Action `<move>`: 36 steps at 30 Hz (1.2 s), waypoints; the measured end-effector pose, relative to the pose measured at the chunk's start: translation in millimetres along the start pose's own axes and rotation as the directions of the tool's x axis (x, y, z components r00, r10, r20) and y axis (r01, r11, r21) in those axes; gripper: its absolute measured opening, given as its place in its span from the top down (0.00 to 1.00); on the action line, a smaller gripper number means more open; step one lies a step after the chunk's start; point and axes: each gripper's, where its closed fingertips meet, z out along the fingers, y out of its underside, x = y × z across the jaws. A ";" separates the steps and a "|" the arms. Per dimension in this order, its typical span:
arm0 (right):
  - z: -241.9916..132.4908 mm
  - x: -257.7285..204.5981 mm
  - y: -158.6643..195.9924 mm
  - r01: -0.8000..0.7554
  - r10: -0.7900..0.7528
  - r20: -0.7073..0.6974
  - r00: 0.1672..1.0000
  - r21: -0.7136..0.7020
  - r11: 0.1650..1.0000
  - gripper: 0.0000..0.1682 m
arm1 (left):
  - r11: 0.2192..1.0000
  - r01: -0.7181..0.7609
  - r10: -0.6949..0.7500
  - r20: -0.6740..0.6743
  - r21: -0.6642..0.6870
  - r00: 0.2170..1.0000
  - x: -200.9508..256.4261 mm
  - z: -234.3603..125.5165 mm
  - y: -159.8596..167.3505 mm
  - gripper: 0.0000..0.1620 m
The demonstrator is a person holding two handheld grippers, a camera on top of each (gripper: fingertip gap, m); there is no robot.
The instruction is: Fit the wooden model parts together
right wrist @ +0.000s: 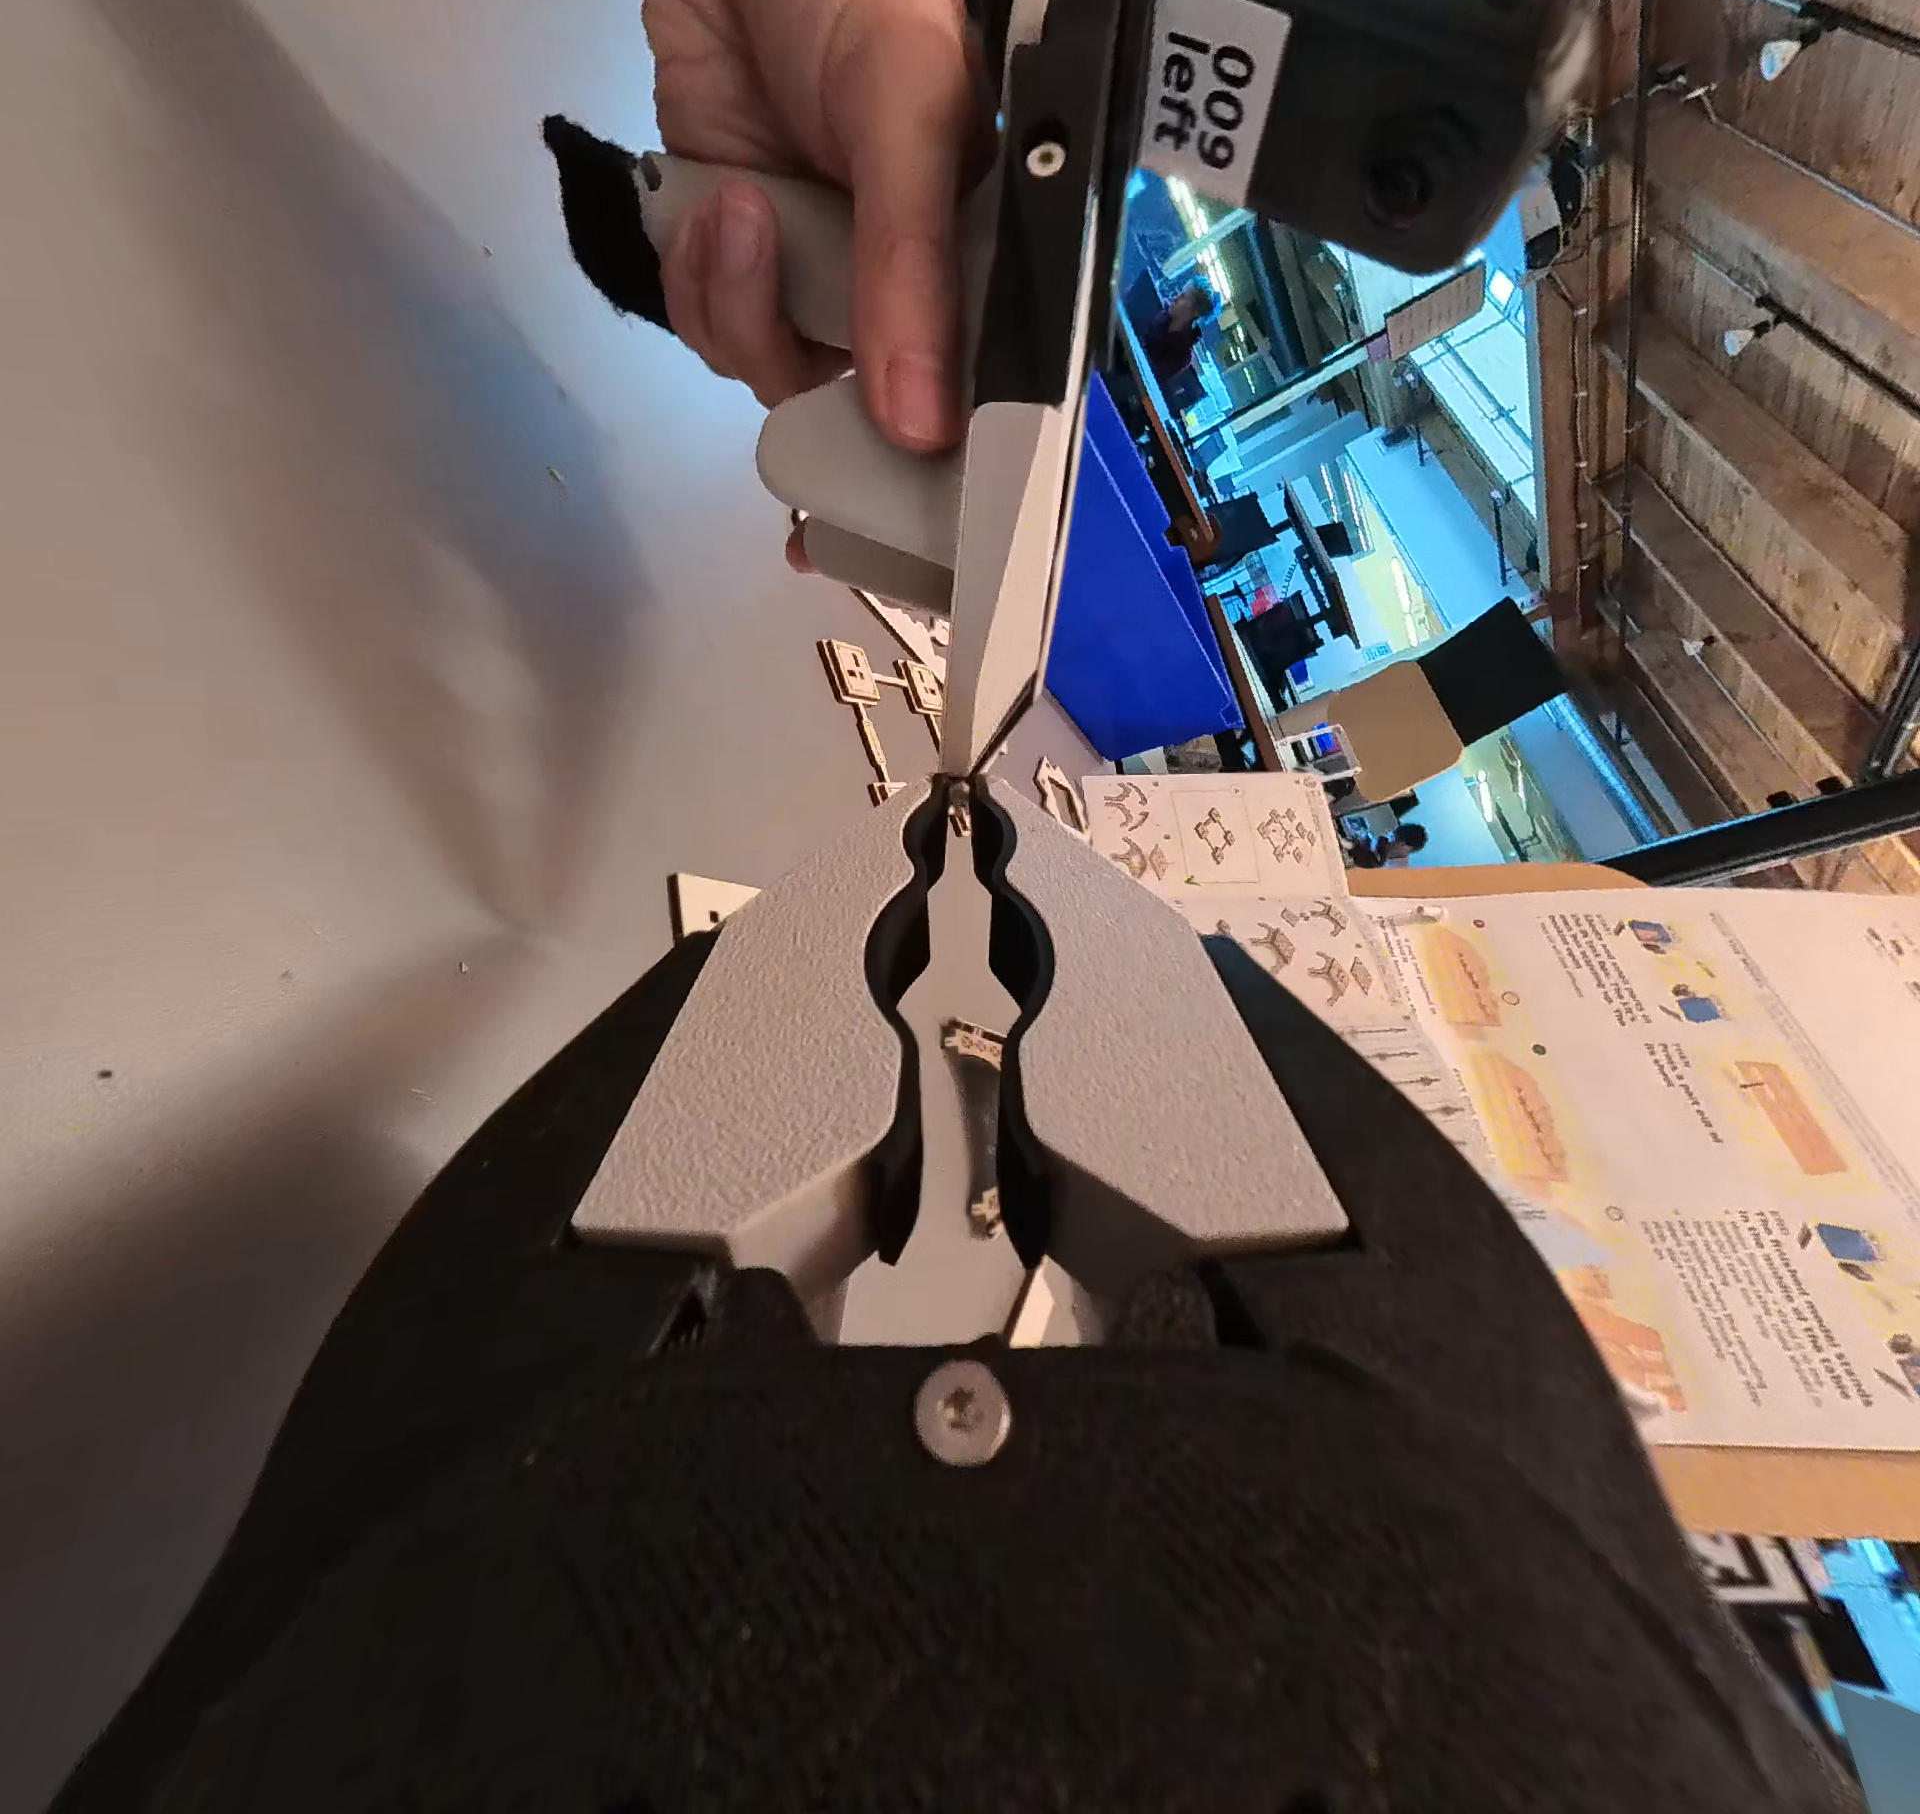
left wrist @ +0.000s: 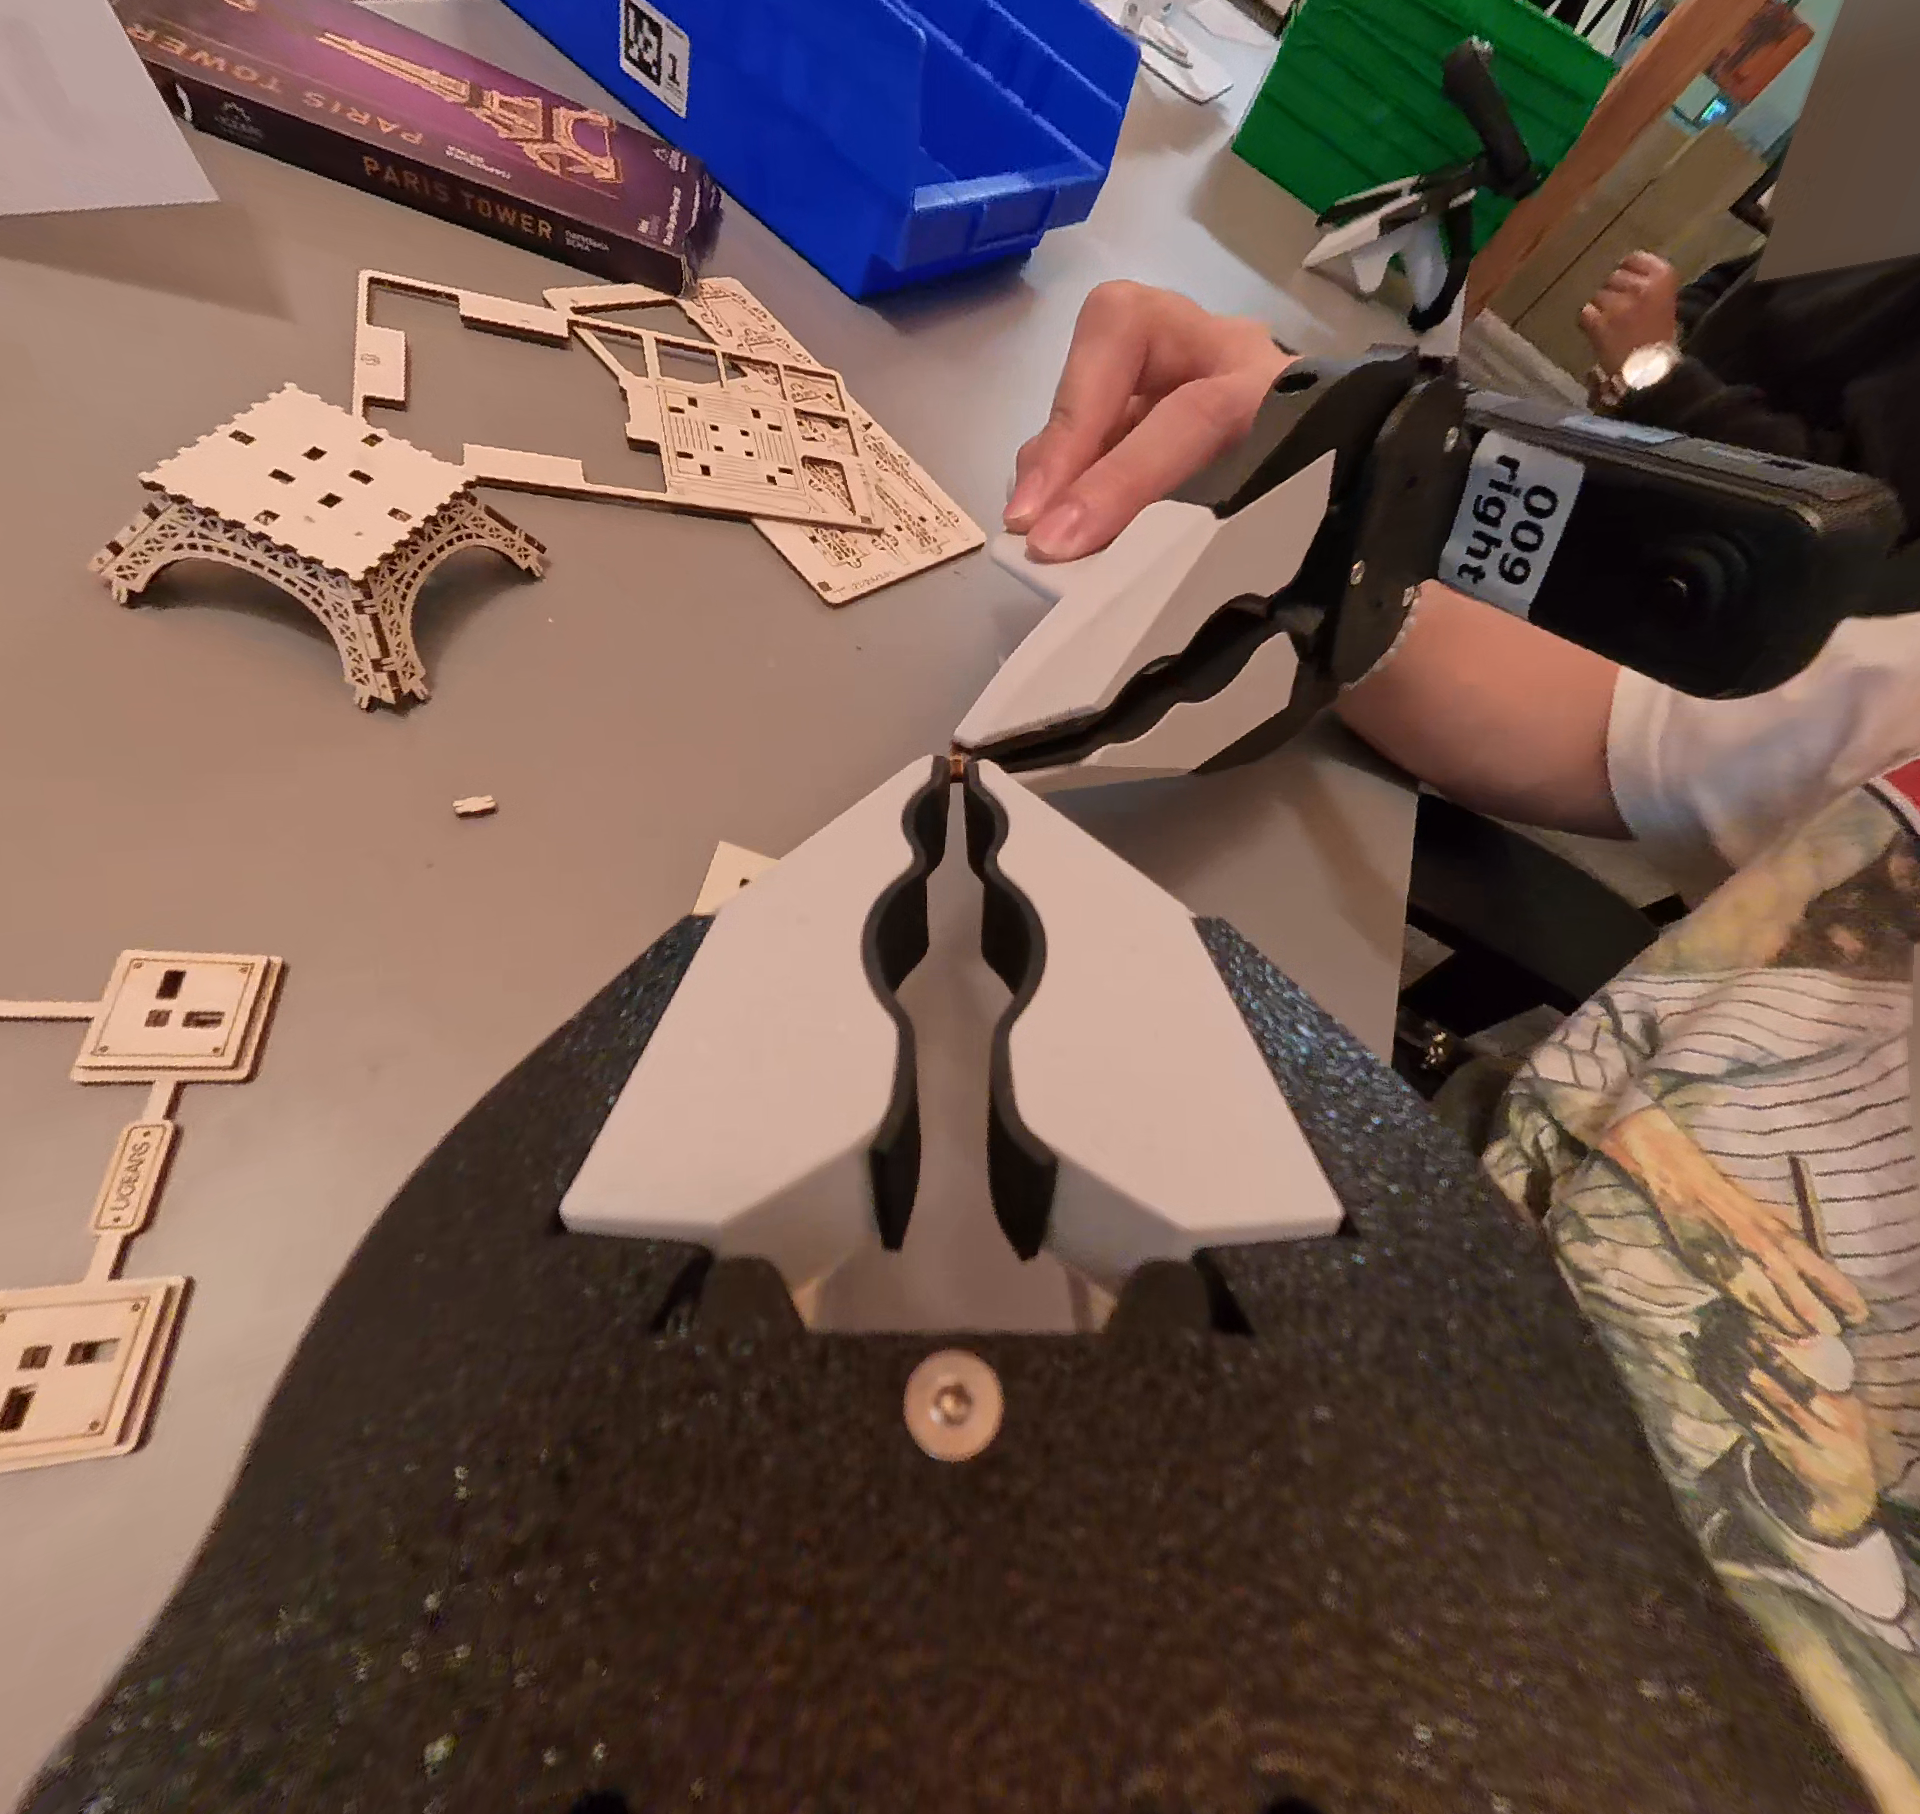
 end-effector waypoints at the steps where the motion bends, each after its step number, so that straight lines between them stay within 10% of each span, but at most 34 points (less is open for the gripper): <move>1: -1.0 1.4 0.3 -0.020 0.020 -0.002 1.000 0.010 1.000 0.99 | 1.000 0.010 -0.009 -0.005 0.009 1.000 0.3 0.7 -1.4 1.00; 36: 3.0 -10.3 3.3 0.107 -0.105 0.030 0.994 -0.057 0.993 0.96 | 0.968 0.246 -0.243 0.044 -0.060 0.969 -7.5 1.9 12.9 1.00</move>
